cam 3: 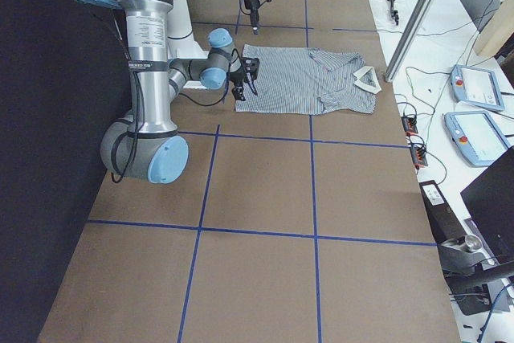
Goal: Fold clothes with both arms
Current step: 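Move both grippers to the shirt hem corners nearest the robot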
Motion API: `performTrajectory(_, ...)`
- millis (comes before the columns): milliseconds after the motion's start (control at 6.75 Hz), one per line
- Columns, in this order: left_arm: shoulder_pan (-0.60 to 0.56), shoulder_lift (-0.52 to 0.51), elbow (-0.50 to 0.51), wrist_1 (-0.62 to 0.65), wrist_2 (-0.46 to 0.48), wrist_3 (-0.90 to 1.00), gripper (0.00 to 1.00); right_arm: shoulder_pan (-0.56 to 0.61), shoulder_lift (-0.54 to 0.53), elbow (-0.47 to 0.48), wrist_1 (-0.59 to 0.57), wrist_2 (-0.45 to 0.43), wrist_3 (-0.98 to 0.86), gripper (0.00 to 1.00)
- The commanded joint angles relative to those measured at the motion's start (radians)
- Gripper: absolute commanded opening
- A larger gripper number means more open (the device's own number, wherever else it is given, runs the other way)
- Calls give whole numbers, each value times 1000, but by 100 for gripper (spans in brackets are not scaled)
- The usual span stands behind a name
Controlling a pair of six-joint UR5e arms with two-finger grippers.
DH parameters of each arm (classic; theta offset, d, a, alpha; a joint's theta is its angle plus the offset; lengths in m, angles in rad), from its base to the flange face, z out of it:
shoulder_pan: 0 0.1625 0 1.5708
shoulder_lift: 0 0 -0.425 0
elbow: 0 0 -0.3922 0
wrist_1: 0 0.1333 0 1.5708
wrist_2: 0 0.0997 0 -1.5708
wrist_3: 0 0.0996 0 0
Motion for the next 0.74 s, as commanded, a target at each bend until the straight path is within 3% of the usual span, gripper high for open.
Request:
performTrajectory(0, 71, 10, 63, 0, 73, -128, 56, -25, 4, -2, -7, -21, 17, 96)
performTrajectory(592, 82, 10, 88, 0, 73, -135, 52, -25, 8, -3, -6, -23, 17, 97)
